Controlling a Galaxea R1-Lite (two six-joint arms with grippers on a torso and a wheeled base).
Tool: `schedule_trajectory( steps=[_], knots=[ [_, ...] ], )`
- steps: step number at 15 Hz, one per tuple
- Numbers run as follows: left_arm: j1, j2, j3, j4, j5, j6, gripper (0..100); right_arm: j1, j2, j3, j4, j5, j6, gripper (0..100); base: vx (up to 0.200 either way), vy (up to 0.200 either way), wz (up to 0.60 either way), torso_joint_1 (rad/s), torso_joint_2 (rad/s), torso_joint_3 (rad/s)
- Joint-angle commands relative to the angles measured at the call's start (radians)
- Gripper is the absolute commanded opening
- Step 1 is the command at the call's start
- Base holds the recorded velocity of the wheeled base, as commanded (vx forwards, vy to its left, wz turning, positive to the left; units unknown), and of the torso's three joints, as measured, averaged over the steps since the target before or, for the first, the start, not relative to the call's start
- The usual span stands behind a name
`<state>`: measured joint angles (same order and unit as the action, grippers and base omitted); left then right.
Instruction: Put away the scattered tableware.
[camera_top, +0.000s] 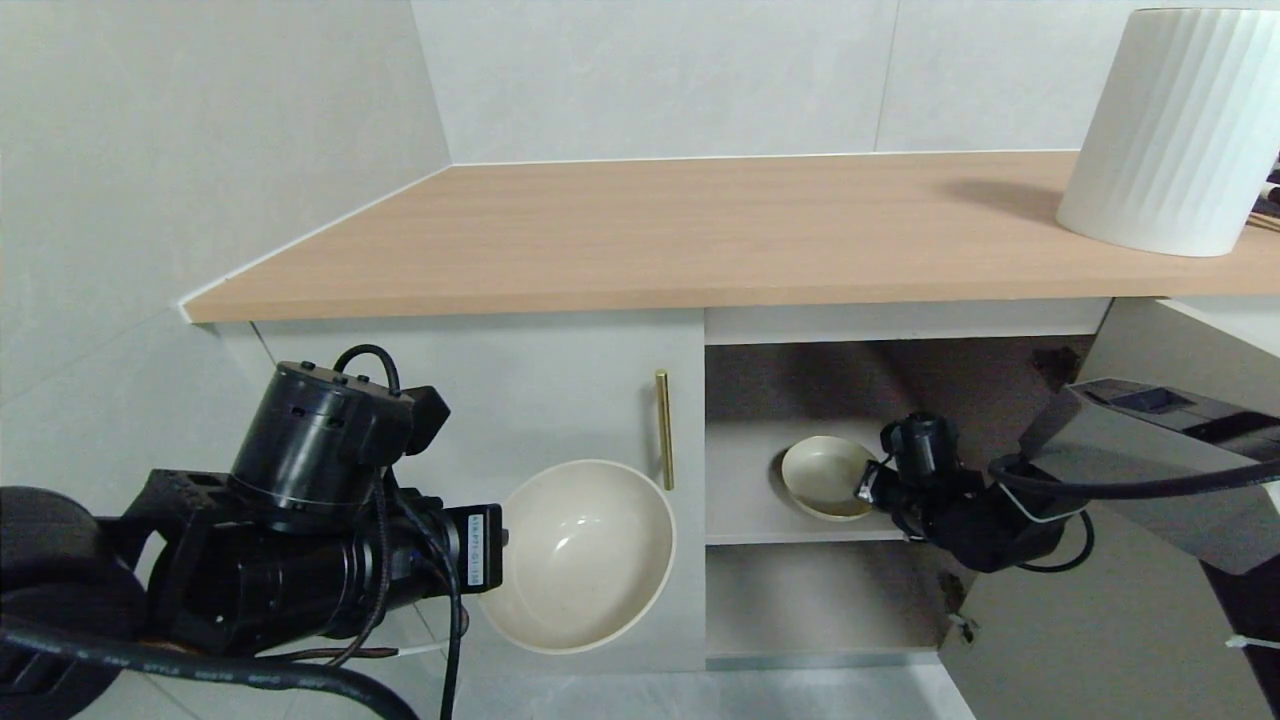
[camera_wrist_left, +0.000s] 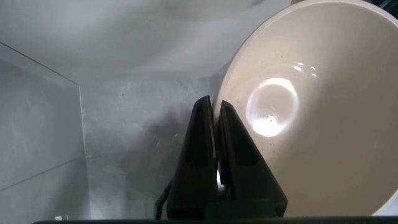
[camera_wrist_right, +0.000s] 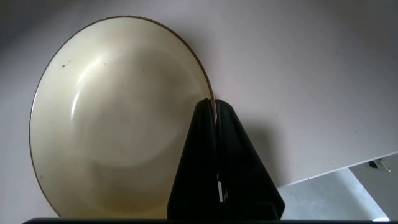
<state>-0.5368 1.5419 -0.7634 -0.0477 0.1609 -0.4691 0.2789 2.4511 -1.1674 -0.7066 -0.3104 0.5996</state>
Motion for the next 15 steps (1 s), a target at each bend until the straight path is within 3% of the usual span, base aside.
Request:
schedule_trajectory(
  steps=[1,2,13,15],
  knots=[
    [0.0,0.001,-0.001,0.0,0.0,0.0,0,-0.001,-0.001,-0.005,-0.001,0.001,0.0,0,0.0,0.0,0.0,0.0,0.0,0.0],
    [0.0,0.001,-0.001,0.0,0.0,0.0,0,-0.004,0.0,-0.009,-0.001,0.001,0.002,100,0.0,0.0,0.0,0.0,0.0,0.0],
    [0.0,0.001,-0.001,-0.001,0.0,0.0,0,-0.003,-0.018,-0.001,-0.002,-0.007,0.017,100,0.0,0.0,0.0,0.0,0.0,0.0],
    [0.0,0.001,-0.004,-0.001,-0.001,0.001,0,0.016,-0.08,0.088,-0.001,-0.009,0.009,100,0.0,0.0,0.0,0.0,0.0,0.0]
  ],
)
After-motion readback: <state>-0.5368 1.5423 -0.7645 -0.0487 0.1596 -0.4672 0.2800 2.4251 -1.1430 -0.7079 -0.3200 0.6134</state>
